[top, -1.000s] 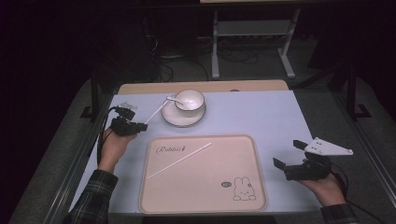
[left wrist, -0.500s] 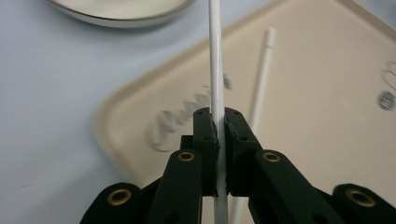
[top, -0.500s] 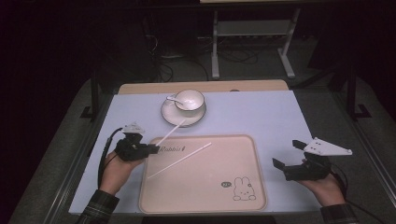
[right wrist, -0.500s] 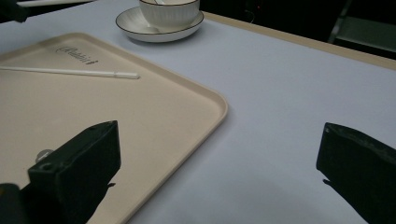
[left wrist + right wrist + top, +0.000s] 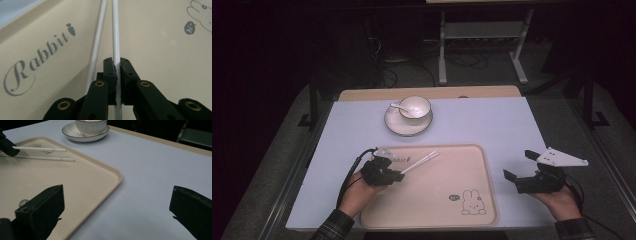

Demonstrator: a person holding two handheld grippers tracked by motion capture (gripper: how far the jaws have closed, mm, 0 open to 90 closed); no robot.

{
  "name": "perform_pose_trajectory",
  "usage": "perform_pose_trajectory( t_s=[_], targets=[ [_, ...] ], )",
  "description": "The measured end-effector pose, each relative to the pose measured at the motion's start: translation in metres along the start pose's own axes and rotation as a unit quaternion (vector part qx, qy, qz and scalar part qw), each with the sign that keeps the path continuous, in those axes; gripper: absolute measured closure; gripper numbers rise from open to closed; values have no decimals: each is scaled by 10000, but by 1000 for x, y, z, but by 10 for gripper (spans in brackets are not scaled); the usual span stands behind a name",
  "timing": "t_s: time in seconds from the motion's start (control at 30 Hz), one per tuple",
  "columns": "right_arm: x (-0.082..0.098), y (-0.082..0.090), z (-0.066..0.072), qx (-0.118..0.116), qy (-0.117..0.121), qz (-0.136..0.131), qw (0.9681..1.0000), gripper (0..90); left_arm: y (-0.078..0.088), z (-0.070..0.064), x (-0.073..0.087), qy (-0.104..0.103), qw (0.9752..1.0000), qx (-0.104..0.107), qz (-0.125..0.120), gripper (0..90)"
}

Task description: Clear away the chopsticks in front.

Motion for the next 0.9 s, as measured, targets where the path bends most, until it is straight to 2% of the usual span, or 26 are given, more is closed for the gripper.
perform_pose_trajectory(
  t_s=[0.1, 0.3, 0.7, 0.77, 0.9],
  targets=[
    [0, 0, 0, -5, 5, 13, 10000, 0, -5, 1, 1, 45, 10000, -28, 78, 843],
    [0, -1, 1, -10, 7, 16, 10000, 0, -15, -1, 3, -78, 9997, -43, 227, 842],
    [0, 0, 0, -10, 0, 5, 10000, 0, -15, -2, 2, -68, 9998, -33, 161, 810],
    [0, 0, 0, -8, 4, -1, 10000, 0, -11, -4, -4, -85, 10000, 2, 8, 809],
    [-1, 0, 0, 3, 1, 0, 10000, 0, -14, -6, -26, -311, 9993, 93, -180, 811]
  ],
)
Point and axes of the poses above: each handheld gripper's, and its own axes: y roughly backward along the jaws, x roughly out of its underside, z roughly to its left, the point moved 7 cm from there along -y, roughly forward along the jaws, and after that the axes turned 2 degrees about -z, right-handed, at the moved point
